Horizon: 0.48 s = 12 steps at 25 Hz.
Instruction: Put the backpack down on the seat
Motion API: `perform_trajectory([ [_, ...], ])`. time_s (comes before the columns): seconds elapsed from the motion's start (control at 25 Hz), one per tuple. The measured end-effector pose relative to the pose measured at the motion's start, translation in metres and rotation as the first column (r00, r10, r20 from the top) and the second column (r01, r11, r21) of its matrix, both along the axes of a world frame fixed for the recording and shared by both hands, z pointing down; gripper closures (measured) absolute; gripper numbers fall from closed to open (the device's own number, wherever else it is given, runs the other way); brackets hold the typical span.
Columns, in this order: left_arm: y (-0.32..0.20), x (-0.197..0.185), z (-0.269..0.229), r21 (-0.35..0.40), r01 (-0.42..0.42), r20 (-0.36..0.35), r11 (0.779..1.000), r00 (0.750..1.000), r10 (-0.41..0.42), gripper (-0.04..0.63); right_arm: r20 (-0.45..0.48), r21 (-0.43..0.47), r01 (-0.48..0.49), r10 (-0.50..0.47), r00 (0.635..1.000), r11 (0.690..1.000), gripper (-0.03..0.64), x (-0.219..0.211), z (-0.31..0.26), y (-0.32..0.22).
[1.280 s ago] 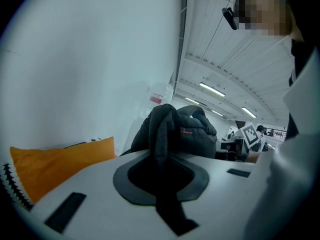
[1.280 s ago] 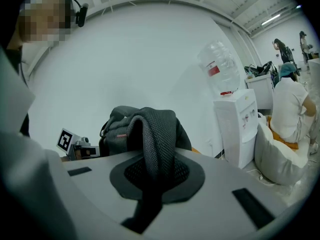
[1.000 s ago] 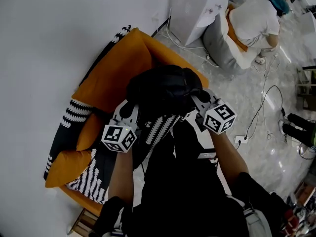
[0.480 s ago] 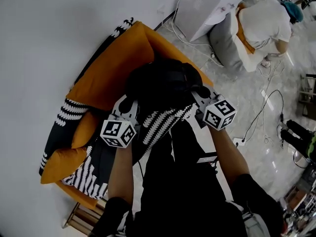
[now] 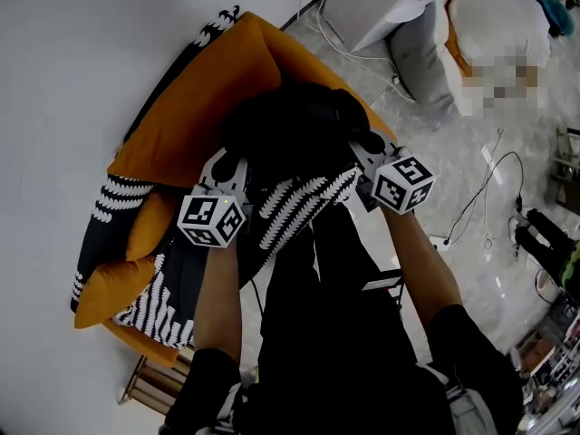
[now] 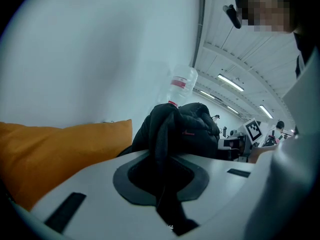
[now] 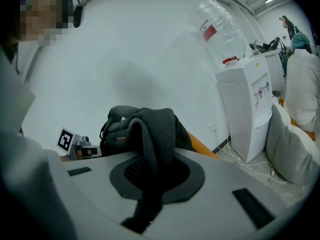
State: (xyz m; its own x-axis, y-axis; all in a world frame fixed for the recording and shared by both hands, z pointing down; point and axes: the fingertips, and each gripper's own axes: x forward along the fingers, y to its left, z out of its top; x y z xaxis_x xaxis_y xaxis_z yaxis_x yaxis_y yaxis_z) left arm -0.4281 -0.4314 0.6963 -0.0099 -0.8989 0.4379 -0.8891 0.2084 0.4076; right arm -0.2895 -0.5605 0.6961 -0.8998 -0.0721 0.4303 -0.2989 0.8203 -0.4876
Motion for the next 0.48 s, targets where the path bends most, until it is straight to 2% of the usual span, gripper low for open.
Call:
perform_trajectory([
  [0.28, -0.012, -0.021, 0.028, -0.012, -0.01, 0.024, 1.0, 1.0, 0.01, 0.552, -0.051, 0.047, 0.04, -0.038, 0.998, 0.998, 0.568, -0.023, 0.028, -0.012],
  [0.48, -0.02, -0.028, 0.047, -0.064, 0.004, 0.01, 0.998, 1.0, -0.003, 0.55, -0.121, 0.084, 0.055, -0.045, 0.992, 0.995, 0.568, -0.034, 0.049, -0.023],
])
